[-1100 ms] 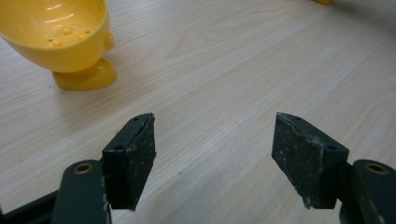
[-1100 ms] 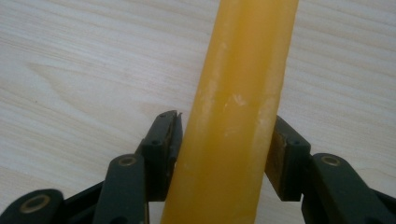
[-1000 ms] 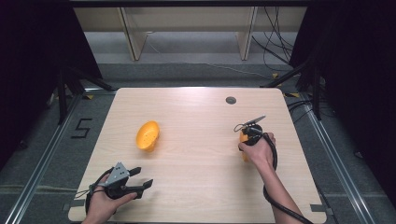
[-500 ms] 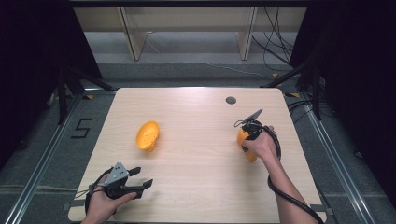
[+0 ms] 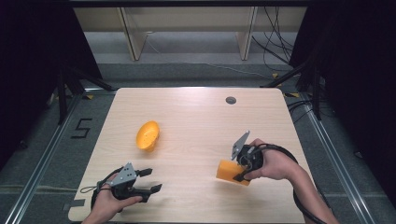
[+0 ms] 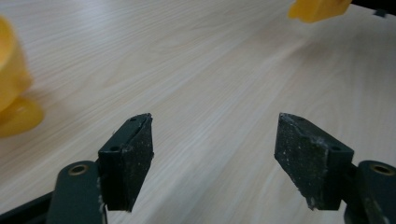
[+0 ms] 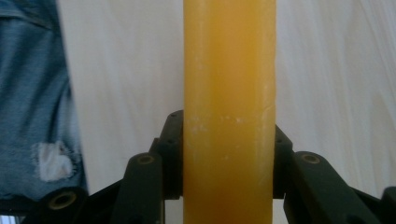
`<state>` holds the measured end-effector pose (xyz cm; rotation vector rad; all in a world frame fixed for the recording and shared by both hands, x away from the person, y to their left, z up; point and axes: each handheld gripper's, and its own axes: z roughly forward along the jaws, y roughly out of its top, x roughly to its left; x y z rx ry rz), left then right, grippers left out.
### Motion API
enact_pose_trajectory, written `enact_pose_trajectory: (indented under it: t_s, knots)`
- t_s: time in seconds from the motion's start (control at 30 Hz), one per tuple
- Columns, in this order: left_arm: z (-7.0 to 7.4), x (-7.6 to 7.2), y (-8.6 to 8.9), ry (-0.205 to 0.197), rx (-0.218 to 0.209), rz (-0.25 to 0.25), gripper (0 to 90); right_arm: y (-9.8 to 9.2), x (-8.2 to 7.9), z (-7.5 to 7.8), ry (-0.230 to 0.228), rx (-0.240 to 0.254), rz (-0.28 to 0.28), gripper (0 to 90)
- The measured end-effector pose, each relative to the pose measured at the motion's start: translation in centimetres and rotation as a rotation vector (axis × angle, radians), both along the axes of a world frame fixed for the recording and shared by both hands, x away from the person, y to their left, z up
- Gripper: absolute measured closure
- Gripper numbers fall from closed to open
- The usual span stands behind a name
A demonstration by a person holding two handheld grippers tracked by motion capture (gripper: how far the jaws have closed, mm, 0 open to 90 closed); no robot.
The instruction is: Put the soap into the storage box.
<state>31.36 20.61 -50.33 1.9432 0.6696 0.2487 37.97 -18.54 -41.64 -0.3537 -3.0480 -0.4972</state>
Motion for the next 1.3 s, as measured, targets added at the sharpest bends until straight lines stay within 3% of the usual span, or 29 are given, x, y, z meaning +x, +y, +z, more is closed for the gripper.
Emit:
enact_pose_trajectory:
  t_s: [0.07,0.1,0.13,0.2,0.23,0.27,0.3,0.33,0.37,0.4,0.43,0.5,0.53,0.6,0.63,0.7,0.83,0.87,0.97,1.0,1.13,1.3]
  knots:
    - [0.5,0.0,-1.1,-0.011,-0.004,-0.054,26.9,0.8,-1.3,0.5,-0.014,-0.014,0.019,61.6]
    - [0.5,0.0,-1.1,-0.011,-0.004,-0.054,26.8,0.8,-1.3,0.5,-0.014,-0.014,0.019,61.6]
    - [0.7,0.1,-1.5,-0.024,0.014,-0.098,26.8,1.4,-1.8,0.6,-0.036,0.003,0.080,61.6]
    - [0.9,0.1,-2.7,-0.021,0.022,-0.154,26.8,2.4,-3.0,1.2,-0.041,-0.016,0.068,61.6]
    - [1.0,0.2,-3.2,-0.032,0.026,-0.174,26.8,3.3,-3.5,1.2,-0.044,-0.003,0.094,61.6]
    - [1.1,0.2,-4.3,-0.038,0.030,-0.217,26.7,3.8,-3.8,1.2,-0.036,-0.008,0.101,61.6]
    - [1.1,0.2,-4.3,-0.038,0.030,-0.217,26.4,4.2,-3.9,1.2,-0.034,-0.013,0.101,61.6]
    - [1.3,0.2,-5.4,-0.046,0.044,-0.280,26.2,4.7,-4.2,1.2,-0.031,-0.018,0.109,61.6]
    - [1.3,0.2,-5.4,-0.046,0.044,-0.280,26.1,4.9,-4.0,1.1,-0.031,-0.008,0.152,61.6]
    - [1.5,0.1,-6.3,-0.059,0.060,-0.325,26.0,5.3,-4.0,1.0,-0.029,-0.005,0.150,61.6]
    - [1.5,0.1,-6.3,-0.059,0.060,-0.325,26.0,5.3,-4.0,1.0,-0.029,-0.005,0.150,61.6]
    - [1.7,0.0,-7.1,-0.083,0.081,-0.361,26.0,6.0,-3.8,0.5,-0.031,0.008,0.215,61.6]
    - [1.9,0.0,-7.8,-0.085,0.075,-0.376,26.0,6.5,-4.0,0.2,-0.026,-0.020,0.186,61.6]
    - [1.9,0.0,-8.4,-0.085,0.070,-0.393,26.0,6.6,-3.9,0.1,-0.025,-0.015,0.200,61.6]
    - [2.0,0.0,-8.8,-0.097,0.082,-0.404,26.0,6.9,-4.1,0.0,-0.015,-0.042,0.170,61.6]
    - [2.1,-0.1,-9.7,-0.090,0.078,-0.436,26.3,7.4,-3.9,-0.3,-0.032,-0.038,0.221,61.6]
    - [1.8,-0.1,-10.3,-0.084,0.069,-0.436,31.2,7.7,-3.8,-0.6,-0.042,-0.023,0.256,61.5]
    - [1.8,-0.1,-10.4,-0.089,0.071,-0.429,32.6,7.6,-4.0,-0.5,-0.035,-0.036,0.226,61.5]
    - [1.6,-0.2,-10.6,-0.077,0.068,-0.442,33.3,7.7,-4.3,-0.6,-0.031,-0.052,0.216,61.5]
    - [1.6,-0.3,-10.7,-0.074,0.061,-0.441,33.3,8.0,-4.1,-0.7,-0.044,-0.034,0.267,61.5]
    - [1.6,-0.3,-10.9,-0.077,0.062,-0.445,33.5,8.3,-4.5,-0.5,-0.033,-0.058,0.240,61.5]
    - [1.5,-0.3,-11.2,-0.048,0.016,-0.428,35.9,8.8,-4.6,-0.7,-0.045,-0.065,0.263,61.5]
